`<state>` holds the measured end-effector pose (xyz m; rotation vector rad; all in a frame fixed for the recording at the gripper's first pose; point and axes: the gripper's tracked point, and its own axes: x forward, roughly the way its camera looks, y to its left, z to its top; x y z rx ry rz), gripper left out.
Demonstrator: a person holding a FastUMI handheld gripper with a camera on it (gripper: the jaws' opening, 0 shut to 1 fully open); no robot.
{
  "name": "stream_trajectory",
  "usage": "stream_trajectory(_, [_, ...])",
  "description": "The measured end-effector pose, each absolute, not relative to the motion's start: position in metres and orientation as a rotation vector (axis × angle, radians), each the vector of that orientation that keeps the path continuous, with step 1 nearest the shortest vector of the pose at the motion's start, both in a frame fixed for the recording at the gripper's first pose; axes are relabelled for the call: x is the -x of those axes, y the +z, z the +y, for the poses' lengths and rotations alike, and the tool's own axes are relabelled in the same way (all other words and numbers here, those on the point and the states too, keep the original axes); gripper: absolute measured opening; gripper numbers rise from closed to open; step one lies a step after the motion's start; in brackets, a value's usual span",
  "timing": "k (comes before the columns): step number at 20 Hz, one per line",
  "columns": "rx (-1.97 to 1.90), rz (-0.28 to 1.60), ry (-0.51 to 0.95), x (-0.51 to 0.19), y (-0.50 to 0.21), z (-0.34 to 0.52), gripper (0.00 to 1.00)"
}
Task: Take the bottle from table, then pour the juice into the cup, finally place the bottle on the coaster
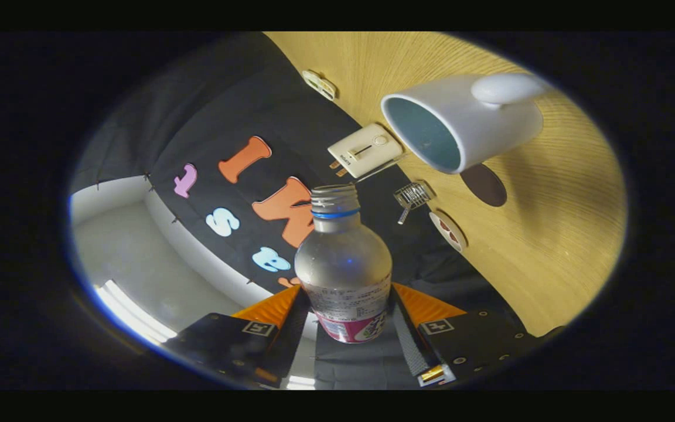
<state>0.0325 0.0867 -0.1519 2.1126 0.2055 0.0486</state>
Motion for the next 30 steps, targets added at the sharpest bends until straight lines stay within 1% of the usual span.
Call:
stream_trajectory(5, [-2.061,0.247,0.01,-0.032,-0.167,0.09,0.75])
stream_trajectory(13, [-1.747,0.314,-0.038,-0.027,-0.184,0.087,0.75])
stream_trajectory(18, [-1.37,0.32,-0.037,-0.027,-0.183,0.075,0.75])
stream_trajectory(25, [-0.846,0.323,0.048,-0.046,-0.164,0.075,0.75])
stream_trajectory(30, [-0.564,0.357,0.035,-0.068,-0.175,0.074,0.75])
